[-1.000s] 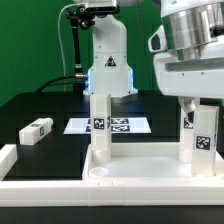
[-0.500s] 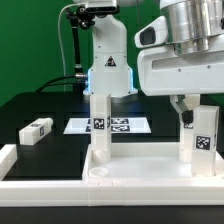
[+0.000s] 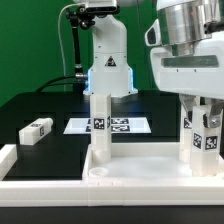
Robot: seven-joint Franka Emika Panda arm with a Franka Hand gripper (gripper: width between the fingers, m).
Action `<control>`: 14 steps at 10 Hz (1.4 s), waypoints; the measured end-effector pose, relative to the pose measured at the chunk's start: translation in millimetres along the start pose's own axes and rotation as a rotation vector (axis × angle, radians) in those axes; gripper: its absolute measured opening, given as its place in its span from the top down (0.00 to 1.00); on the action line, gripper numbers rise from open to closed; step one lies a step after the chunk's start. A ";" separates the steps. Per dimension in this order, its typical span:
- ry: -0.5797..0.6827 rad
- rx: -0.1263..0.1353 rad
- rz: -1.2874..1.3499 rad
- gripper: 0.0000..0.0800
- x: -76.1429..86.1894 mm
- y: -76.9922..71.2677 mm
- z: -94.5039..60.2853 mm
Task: Assemble desk
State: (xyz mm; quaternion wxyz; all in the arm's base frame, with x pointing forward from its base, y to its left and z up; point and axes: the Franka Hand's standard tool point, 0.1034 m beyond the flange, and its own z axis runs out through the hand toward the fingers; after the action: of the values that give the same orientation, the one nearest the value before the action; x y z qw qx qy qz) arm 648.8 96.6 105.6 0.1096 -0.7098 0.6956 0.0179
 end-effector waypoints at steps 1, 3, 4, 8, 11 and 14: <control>-0.016 0.023 0.144 0.62 -0.3 1.1 0.3; -0.003 0.078 0.321 0.62 0.0 4.4 -0.3; 0.004 0.079 0.375 0.62 3.2 4.9 -1.0; 0.009 0.076 0.387 0.35 6.3 5.9 0.0; 0.003 0.103 0.250 0.20 18.2 1.2 -31.8; 0.018 0.128 0.190 0.19 45.5 -1.9 -48.9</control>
Offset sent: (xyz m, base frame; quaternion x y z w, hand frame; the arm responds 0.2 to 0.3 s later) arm -0.0080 -0.0051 -0.0048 0.0379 0.0389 0.2222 0.9735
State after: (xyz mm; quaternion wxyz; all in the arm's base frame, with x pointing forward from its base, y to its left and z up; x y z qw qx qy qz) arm 645.9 43.0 145.5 0.1463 -0.6322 0.7605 -0.0224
